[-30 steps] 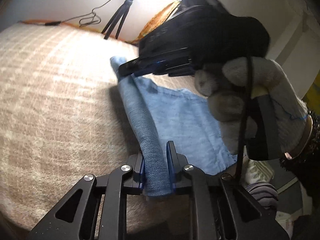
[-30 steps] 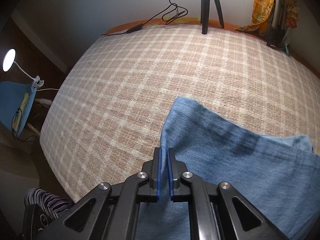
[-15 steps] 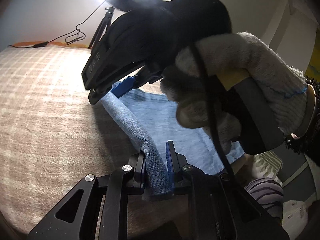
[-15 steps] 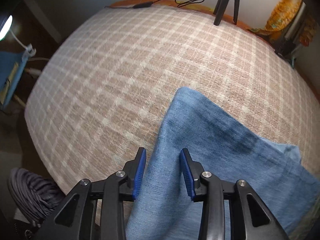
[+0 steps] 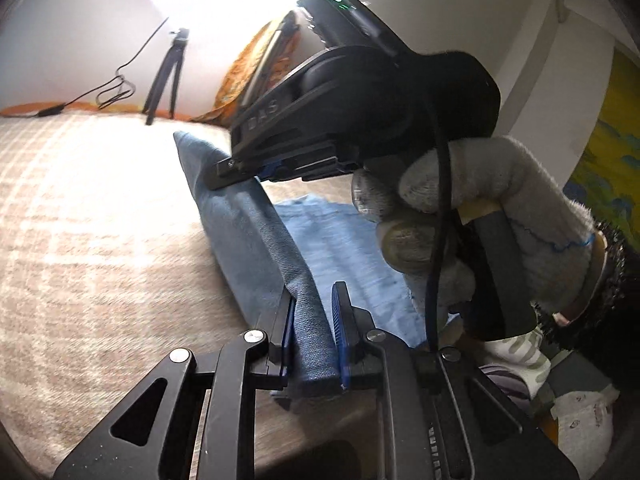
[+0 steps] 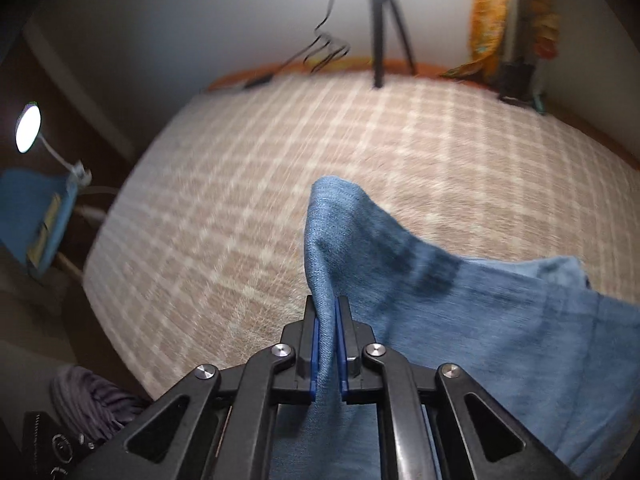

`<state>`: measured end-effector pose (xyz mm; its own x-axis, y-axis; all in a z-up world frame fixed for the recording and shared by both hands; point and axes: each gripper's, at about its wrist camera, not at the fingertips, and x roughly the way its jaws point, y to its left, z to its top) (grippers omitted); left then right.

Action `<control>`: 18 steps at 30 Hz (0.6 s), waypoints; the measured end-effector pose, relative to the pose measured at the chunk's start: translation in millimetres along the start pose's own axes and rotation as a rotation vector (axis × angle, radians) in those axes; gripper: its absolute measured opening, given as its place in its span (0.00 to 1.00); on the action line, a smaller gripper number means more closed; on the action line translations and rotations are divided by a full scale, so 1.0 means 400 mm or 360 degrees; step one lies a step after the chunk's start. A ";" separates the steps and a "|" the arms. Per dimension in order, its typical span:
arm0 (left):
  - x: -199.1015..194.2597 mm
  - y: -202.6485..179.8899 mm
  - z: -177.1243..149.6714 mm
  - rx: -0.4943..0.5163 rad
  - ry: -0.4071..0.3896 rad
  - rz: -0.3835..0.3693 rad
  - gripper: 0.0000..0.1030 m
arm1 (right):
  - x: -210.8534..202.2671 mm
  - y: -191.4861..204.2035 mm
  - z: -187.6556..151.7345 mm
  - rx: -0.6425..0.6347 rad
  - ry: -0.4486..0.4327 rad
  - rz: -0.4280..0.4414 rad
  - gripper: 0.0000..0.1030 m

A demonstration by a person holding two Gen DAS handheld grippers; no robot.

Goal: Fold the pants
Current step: 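Lift the held jeans edge with both tools and fold it over the rest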

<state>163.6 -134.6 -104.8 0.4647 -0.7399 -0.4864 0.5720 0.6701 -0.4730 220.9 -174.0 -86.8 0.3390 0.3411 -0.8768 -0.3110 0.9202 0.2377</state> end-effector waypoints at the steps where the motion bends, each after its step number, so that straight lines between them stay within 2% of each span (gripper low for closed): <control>1: 0.005 -0.011 0.005 0.0010 -0.0001 -0.0016 0.15 | -0.021 -0.018 -0.005 0.0027 -0.0030 0.0015 0.04; 9: 0.059 -0.087 0.031 0.0092 0.0021 -0.0110 0.15 | -0.137 -0.133 -0.031 0.0124 -0.0183 0.0043 0.04; 18: 0.171 -0.177 0.059 0.0196 0.0106 -0.0216 0.15 | -0.221 -0.284 -0.081 0.0236 -0.0236 -0.0018 0.03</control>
<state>170.6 -234.1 -87.2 0.3341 -0.8150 -0.4735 0.7066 0.5490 -0.4464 197.6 -314.7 -49.8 0.4724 0.3450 -0.8111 -0.1759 0.9386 0.2968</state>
